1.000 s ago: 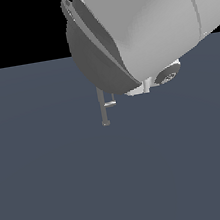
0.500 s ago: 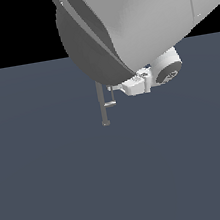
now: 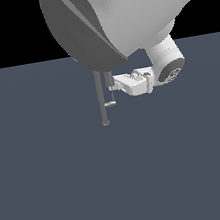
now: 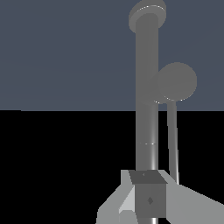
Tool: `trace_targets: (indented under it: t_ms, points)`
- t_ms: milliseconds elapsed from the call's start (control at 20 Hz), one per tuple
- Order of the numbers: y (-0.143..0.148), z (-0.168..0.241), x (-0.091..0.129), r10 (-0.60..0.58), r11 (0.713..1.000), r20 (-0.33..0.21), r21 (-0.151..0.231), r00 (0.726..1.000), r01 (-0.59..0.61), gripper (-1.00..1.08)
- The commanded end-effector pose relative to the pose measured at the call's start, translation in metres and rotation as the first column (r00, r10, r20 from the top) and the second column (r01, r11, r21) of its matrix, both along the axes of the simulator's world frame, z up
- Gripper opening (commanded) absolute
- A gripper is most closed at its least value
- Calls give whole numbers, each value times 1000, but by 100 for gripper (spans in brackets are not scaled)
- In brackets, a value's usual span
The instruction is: Turn on the faucet by rotating a designated handle.
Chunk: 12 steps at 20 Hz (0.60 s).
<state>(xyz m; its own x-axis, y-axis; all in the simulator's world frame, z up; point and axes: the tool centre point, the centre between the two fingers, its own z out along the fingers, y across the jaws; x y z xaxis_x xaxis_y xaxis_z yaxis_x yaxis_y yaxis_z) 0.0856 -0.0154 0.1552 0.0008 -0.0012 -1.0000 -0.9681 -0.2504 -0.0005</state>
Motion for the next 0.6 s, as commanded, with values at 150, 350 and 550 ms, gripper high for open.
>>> trace_targets:
  t_ms: [150,350,550]
  points:
    - [-1,0,-4,-2,1000,-1,0,1000,2,-100]
    - [-3,0,-12,-1,1000,-1,0,1000,1,-100]
    - [-6,-1,-20,-1,1000,-1,0,1000,1,-100]
